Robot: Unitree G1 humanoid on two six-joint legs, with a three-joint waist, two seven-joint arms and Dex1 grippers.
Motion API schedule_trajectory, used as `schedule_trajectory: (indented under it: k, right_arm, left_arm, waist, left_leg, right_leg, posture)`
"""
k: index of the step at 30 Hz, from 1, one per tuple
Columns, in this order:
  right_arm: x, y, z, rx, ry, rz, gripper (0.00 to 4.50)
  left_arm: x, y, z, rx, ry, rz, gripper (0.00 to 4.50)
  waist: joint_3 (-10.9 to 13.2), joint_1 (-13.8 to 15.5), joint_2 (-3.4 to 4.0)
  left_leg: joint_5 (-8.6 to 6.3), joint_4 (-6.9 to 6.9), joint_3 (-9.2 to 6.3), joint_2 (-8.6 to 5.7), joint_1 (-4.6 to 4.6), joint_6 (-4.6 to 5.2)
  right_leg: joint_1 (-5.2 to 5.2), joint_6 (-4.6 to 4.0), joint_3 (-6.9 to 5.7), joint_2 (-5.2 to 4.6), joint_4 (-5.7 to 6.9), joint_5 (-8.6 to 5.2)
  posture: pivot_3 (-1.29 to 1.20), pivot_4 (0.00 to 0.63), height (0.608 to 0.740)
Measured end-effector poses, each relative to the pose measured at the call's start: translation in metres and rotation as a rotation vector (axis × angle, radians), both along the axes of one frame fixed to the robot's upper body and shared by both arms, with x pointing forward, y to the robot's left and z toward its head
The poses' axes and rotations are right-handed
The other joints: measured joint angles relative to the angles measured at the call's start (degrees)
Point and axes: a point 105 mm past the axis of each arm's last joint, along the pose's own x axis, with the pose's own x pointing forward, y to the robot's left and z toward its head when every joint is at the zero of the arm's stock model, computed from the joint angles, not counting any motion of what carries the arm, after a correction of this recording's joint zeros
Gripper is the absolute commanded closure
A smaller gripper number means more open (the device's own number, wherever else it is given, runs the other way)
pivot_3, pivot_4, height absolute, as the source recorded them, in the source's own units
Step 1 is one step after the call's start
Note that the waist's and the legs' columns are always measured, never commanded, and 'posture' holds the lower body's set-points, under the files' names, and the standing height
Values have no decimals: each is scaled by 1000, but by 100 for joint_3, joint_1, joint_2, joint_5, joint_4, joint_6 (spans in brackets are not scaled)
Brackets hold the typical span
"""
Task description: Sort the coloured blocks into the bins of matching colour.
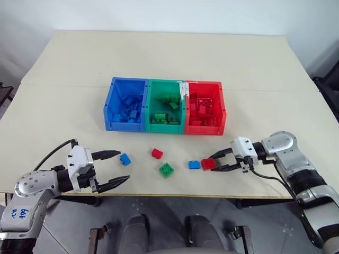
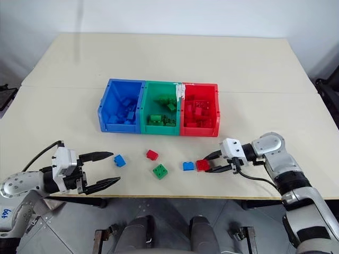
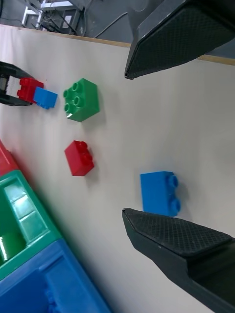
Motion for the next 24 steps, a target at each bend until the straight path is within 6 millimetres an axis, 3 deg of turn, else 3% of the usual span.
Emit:
schedule_trajectory:
  k: [4, 9, 12, 17, 21, 24]
  right_arm:
    - [24, 8, 66, 245, -133, -212, 3090]
    - [59, 15, 110, 359, -263, -400, 3090]
    - [78, 16, 108, 348, -245, -511, 3090]
    - [95, 20, 107, 361, -224, -598, 1415]
    - [91, 15, 109, 371, -224, -608, 35]
    - [73, 6, 100, 357, -200, -564, 10]
  left_arm:
    - [17, -13, 24, -106, -68, 20, 0]
    - [23, -23, 34, -154, -94, 28, 0]
    - [23, -24, 33, -153, -86, 26, 0]
    - [24, -25, 34, -154, -90, 30, 0]
    - [22, -25, 29, -152, -73, 31, 0]
    - [21, -28, 25, -137, -59, 14, 0]
  waist:
    - [0, -57, 1]
    - [0, -91, 1]
    - [0, -74, 1]
    - [1, -46, 1]
    - [1, -20, 1]
    - [1, 26, 1]
  left_leg:
    - [-1, 4, 7, 16, 3, -5]
    - [3, -1, 9, 32, 3, -29]
    - [2, 0, 15, 35, -3, -39]
    - [-6, -2, 40, 37, -9, -40]
    - [-14, -3, 49, 40, -9, -39]
    - [-21, -1, 47, 39, -11, -34]
  right_leg:
    - [-2, -6, 0, 13, 1, 5]
    - [-16, -9, 0, 34, 8, 7]
    - [-24, -9, 4, 38, 6, 7]
    - [-41, -8, 17, 36, 4, 7]
    - [-43, -8, 17, 37, -1, 7]
    - [-38, -8, 16, 36, -9, 7]
  posture:
    - [0, 150, 740]
    - [0, 150, 740]
    - [0, 150, 740]
    - [0, 150, 740]
    - [0, 150, 740]
    - [0, 150, 740]
